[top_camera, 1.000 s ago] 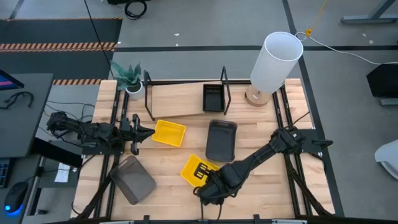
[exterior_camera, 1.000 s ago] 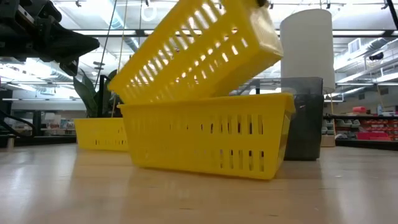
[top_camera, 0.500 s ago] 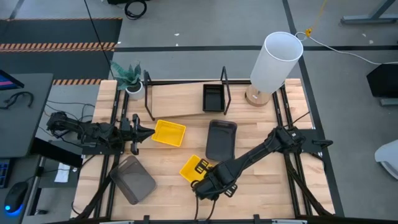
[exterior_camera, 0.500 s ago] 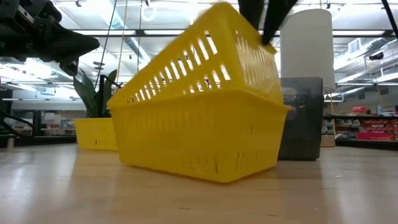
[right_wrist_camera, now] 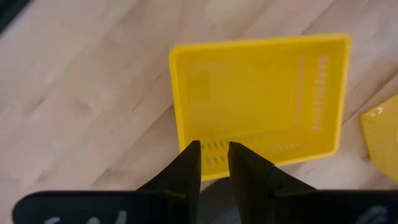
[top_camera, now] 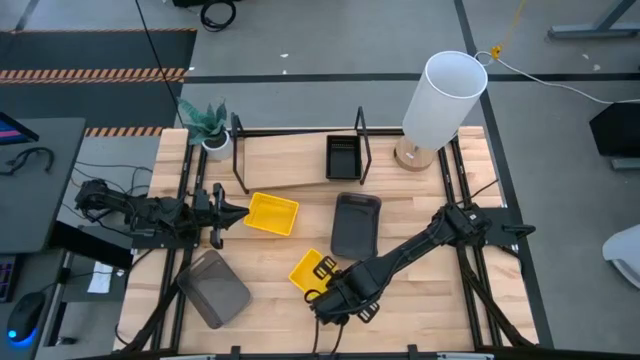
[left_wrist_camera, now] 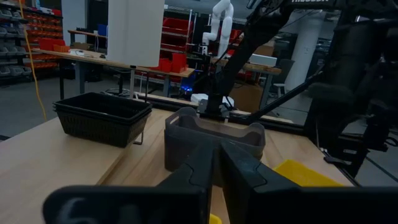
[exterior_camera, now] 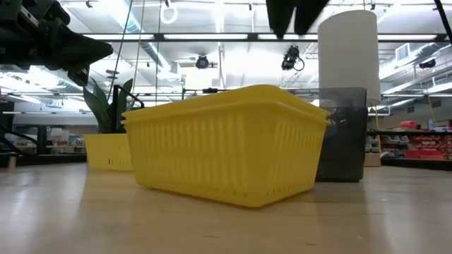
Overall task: Stack baskets on shelf by color
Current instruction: Adjust the stacked yellow bins on the table
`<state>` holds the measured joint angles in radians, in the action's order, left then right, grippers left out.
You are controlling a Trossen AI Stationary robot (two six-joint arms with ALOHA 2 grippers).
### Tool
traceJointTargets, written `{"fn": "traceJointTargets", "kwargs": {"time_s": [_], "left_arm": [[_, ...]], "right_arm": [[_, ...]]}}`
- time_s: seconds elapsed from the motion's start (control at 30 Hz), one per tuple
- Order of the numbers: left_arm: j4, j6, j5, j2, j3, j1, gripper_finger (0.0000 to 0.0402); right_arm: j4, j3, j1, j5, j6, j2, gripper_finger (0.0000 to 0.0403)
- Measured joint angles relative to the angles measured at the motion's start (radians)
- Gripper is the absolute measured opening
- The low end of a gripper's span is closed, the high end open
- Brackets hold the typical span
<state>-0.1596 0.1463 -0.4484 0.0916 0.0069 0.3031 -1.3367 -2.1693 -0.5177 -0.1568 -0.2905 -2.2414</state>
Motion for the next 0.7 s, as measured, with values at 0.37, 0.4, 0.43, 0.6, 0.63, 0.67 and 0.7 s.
{"fn": "traceJointTargets", "kwargs": {"time_s": [0.37, 0.4, 0.43, 0.6, 0.63, 0.67, 0.7], "left_arm": [[0.000, 0.000, 0.000, 0.000, 0.000, 0.000, 0.0028], [0.000, 0.000, 0.000, 0.000, 0.000, 0.000, 0.0028], [0.000, 0.000, 0.000, 0.000, 0.000, 0.000, 0.0028], [0.000, 0.000, 0.000, 0.000, 0.000, 0.000, 0.0035], [0.000, 0.000, 0.000, 0.000, 0.000, 0.000, 0.0036], [0.000, 0.000, 0.000, 0.000, 0.000, 0.000, 0.0036], [0.000, 0.000, 0.000, 0.000, 0.000, 0.000, 0.0035]], "right_arm": [[-0.011, -0.017, 0.036, 0.056, -0.002, 0.010, 0.0085], [0.000, -0.017, 0.044, 0.058, -0.004, 0.010, 0.0085], [0.010, -0.017, 0.050, 0.063, -0.003, 0.010, 0.0085], [0.044, -0.017, 0.078, 0.104, 0.000, 0.010, 0.0085], [0.051, -0.017, 0.081, 0.106, -0.007, 0.010, 0.0085], [0.065, -0.017, 0.084, 0.107, -0.015, 0.010, 0.0085], [0.084, -0.017, 0.089, 0.107, -0.022, 0.010, 0.0085]]}}
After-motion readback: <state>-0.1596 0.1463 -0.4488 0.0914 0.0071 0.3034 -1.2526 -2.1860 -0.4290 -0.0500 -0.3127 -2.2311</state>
